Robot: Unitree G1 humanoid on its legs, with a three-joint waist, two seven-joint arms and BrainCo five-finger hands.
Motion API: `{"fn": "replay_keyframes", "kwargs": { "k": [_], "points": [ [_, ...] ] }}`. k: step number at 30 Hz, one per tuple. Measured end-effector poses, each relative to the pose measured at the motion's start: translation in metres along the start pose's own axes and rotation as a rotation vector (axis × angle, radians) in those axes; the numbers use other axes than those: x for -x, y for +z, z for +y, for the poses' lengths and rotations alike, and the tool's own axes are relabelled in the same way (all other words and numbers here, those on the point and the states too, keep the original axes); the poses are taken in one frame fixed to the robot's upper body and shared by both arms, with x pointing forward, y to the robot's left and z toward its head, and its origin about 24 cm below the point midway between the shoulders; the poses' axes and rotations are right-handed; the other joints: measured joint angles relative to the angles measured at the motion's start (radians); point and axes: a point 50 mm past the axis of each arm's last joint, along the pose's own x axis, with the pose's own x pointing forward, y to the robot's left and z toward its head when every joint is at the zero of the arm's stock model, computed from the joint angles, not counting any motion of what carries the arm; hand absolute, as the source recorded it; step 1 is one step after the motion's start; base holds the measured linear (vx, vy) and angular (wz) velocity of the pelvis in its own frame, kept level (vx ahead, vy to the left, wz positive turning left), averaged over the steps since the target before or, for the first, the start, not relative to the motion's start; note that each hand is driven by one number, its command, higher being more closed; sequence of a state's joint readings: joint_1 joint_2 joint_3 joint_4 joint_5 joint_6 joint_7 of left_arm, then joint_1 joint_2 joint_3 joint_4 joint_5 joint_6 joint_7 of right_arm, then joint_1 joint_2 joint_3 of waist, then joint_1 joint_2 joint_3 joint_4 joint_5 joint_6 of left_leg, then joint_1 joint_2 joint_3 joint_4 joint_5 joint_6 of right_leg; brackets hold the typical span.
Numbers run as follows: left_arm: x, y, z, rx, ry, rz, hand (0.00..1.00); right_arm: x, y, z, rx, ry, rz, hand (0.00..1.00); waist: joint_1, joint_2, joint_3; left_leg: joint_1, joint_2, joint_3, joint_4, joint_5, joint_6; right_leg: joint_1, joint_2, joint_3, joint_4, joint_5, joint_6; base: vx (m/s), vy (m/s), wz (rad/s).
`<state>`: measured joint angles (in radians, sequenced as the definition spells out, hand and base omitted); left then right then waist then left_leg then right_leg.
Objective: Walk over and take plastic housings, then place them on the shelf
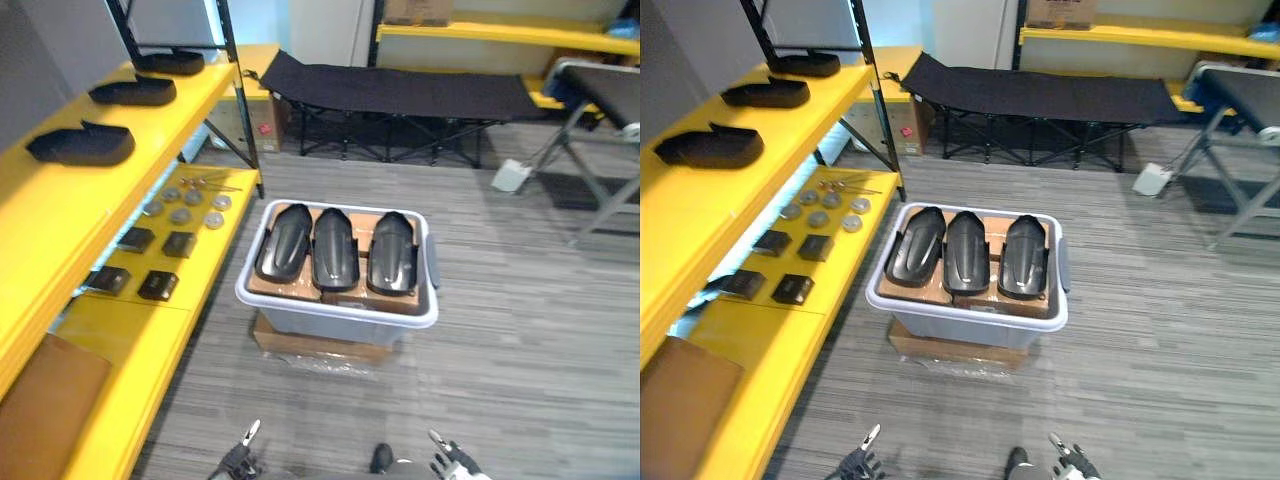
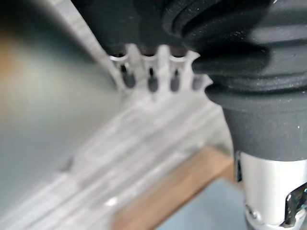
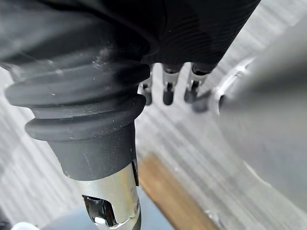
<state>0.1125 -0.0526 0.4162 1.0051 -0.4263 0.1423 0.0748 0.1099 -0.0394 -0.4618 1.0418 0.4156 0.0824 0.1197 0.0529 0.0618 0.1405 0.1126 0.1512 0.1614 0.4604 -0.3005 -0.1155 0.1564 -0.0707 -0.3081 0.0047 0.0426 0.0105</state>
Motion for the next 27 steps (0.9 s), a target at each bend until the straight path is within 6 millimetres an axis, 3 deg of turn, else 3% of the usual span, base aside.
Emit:
{"fn": "replay_keyframes", "kwargs": {
  "k": [1,2,4,8,10,11,13,15,17,19,21,22,23,24,25,27],
  "points": [
    [0.000,0.001,0.001,-0.005,0.005,-0.004,0.00,0.000,0.002,0.001,0.001,-0.002,-0.009,0.00,0.001,-0.003,-0.001,-0.012,0.007,0.012,-0.017,0.000,0.000,0.008,-0.009,-0.006,-0.003,-0.002,0.003,0.20,-0.050,0.23],
    [0.000,0.003,0.002,-0.015,0.010,-0.010,0.00,0.000,0.006,0.000,0.003,-0.011,-0.044,0.00,-0.006,-0.008,0.000,-0.037,0.016,0.020,-0.102,0.024,0.000,0.022,-0.032,-0.032,-0.008,-0.023,0.033,0.08,0.005,0.24],
    [0.000,0.001,0.001,-0.052,0.012,-0.007,0.00,0.001,0.014,-0.007,0.023,-0.032,-0.102,0.00,-0.012,0.015,-0.006,-0.074,0.033,0.000,-0.210,0.119,-0.011,0.028,-0.029,-0.052,-0.016,-0.047,0.068,0.07,0.109,0.26],
    [0.000,0.021,0.018,-0.228,0.065,-0.060,0.00,0.002,0.009,0.008,0.216,0.033,-0.159,0.00,-0.014,-0.061,-0.015,-0.033,-0.047,0.014,-0.343,0.170,0.021,0.005,-0.103,-0.046,-0.013,-0.045,0.099,0.04,0.171,0.03],
    [0.000,0.030,0.021,-0.277,0.079,-0.102,0.00,0.005,0.007,0.026,0.440,0.170,-0.213,0.00,-0.015,-0.087,-0.018,-0.025,-0.081,0.015,-0.407,0.200,0.036,-0.014,-0.124,-0.046,-0.016,-0.038,0.115,0.03,0.084,0.04],
    [0.001,0.032,0.022,-0.298,0.083,-0.111,0.00,0.008,0.008,0.043,0.572,0.269,-0.249,0.00,-0.015,-0.100,-0.025,-0.025,-0.092,0.016,-0.427,0.209,0.040,-0.021,-0.132,-0.046,-0.018,-0.036,0.119,0.06,0.075,0.05],
    [0.001,0.034,0.022,-0.336,0.080,-0.120,0.00,0.027,0.009,0.108,0.963,0.638,-0.396,0.00,-0.015,-0.107,-0.029,-0.024,-0.110,0.014,-0.455,0.223,0.051,-0.034,-0.147,-0.047,-0.019,-0.027,0.132,0.09,0.073,0.07],
    [0.001,0.035,0.020,-0.373,0.069,-0.125,0.00,0.048,0.003,0.152,1.121,0.886,-0.489,0.00,-0.012,-0.110,-0.031,-0.025,-0.116,0.012,-0.458,0.225,0.052,-0.037,-0.151,-0.048,-0.019,-0.026,0.135,0.09,0.047,0.07],
    [0.001,0.038,0.016,-0.453,0.057,-0.151,0.00,0.092,-0.007,0.213,1.176,1.191,-0.658,0.00,-0.008,-0.109,-0.033,-0.026,-0.119,0.011,-0.470,0.225,0.052,-0.044,-0.152,-0.047,-0.019,-0.024,0.135,0.09,0.029,0.03],
    [0.001,0.039,0.016,-0.475,0.053,-0.159,0.00,0.127,-0.001,0.246,1.096,1.298,-0.814,0.00,0.002,-0.109,-0.033,-0.027,-0.119,0.012,-0.473,0.225,0.052,-0.049,-0.151,-0.046,-0.017,-0.022,0.134,0.08,0.015,0.01],
    [0.001,0.038,0.016,-0.520,0.053,-0.167,0.00,0.145,0.028,0.265,0.999,1.239,-0.976,0.00,0.002,-0.114,-0.035,-0.024,-0.118,0.015,-0.473,0.225,0.052,-0.049,-0.147,-0.043,-0.016,-0.011,0.126,0.07,0.021,-0.02],
    [0.001,0.039,0.016,-0.537,0.049,-0.176,0.00,0.146,0.058,0.268,0.913,1.112,-1.064,0.00,0.002,-0.115,-0.034,-0.019,-0.115,0.016,-0.473,0.225,0.053,-0.049,-0.141,-0.041,-0.016,0.001,0.112,0.03,0.039,-0.08],
    [0.002,0.040,0.016,-0.567,0.041,-0.190,0.00,0.140,0.093,0.263,0.791,0.953,-1.116,0.00,0.003,-0.116,-0.030,-0.010,-0.109,0.019,-0.473,0.225,0.053,-0.046,-0.136,-0.039,-0.016,0.016,0.109,0.01,0.039,-0.11],
    [0.002,0.040,0.016,-0.584,0.038,-0.193,0.00,0.137,0.109,0.258,0.740,0.869,-1.141,0.00,0.003,-0.118,-0.027,-0.007,-0.108,0.021,-0.472,0.225,0.053,-0.044,-0.136,-0.037,-0.016,0.020,0.108,-0.01,0.031,-0.12],
    [0.002,0.043,0.015,-0.611,0.024,-0.204,0.00,0.132,0.141,0.245,0.666,0.707,-1.195,0.00,0.001,-0.118,-0.018,-0.006,-0.107,0.023,-0.465,0.222,0.055,-0.043,-0.138,-0.035,-0.015,0.025,0.107,-0.03,0.016,-0.10],
    [0.004,0.051,0.009,-0.646,-0.015,-0.246,0.00,0.127,0.198,0.221,0.506,0.478,-1.254,0.00,-0.005,-0.116,0.040,-0.023,-0.109,0.028,-0.431,0.206,0.060,-0.050,-0.144,-0.031,-0.005,0.025,0.107,-0.09,0.012,-0.12]
  ]
}}
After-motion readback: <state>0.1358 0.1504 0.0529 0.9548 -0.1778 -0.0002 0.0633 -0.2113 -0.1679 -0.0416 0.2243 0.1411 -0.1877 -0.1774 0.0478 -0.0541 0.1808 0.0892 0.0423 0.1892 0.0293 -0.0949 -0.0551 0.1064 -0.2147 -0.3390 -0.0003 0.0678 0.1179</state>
